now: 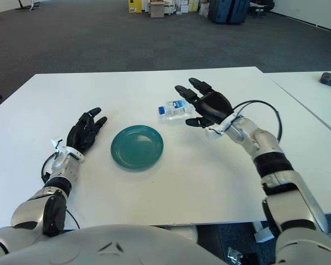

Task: Put the bottle into the plate.

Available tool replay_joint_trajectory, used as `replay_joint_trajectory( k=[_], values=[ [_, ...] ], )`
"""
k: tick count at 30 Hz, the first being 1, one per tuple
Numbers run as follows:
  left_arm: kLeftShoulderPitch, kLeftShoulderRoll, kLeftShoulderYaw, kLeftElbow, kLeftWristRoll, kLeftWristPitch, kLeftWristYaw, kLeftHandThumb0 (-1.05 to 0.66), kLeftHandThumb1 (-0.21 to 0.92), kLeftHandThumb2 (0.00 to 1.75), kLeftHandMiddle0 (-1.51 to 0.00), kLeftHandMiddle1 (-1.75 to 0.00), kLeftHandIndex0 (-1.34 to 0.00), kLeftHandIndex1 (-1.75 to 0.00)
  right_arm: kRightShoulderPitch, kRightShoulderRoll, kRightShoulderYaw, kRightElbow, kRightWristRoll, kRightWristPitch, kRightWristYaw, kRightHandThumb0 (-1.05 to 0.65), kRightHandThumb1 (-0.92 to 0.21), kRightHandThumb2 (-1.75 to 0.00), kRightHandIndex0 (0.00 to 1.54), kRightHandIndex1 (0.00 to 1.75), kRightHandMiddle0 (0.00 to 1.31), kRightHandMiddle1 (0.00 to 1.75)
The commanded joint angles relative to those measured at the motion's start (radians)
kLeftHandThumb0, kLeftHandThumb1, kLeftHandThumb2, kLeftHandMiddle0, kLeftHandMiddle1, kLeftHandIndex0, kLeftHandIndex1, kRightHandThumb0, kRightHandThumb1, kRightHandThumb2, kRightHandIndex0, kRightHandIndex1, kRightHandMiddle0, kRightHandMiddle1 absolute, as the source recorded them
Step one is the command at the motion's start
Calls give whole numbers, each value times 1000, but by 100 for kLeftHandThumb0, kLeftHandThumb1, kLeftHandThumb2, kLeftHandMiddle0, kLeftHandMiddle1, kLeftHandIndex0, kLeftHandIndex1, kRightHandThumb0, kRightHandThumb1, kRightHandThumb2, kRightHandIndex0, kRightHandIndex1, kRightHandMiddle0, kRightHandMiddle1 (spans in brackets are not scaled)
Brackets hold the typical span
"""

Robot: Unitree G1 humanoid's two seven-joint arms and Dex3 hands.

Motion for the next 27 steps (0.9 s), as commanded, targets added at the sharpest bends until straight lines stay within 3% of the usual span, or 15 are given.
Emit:
replay_joint_trajectory(
  k=[1, 13, 27],
  values=[
    [14, -4, -3, 28, 14, 23, 15, -62, 92, 66, -53, -77, -21, -101, -86, 47, 50, 90, -27, 19, -35, -104, -92, -88, 0, 0, 0, 5],
    [9, -8, 5, 35, 5, 19, 8, -61, 92, 65, -54, -78, -22, -102, -255, 223, 198, 439, -56, 117, -142, -105, -92, -80, 0, 0, 0, 0],
    [10, -17, 4, 28, 8, 14, 7, -61, 92, 63, -54, -78, -21, -101, -317, 350, 266, 600, -32, 201, -117, -105, -92, -80, 0, 0, 0, 0]
  ],
)
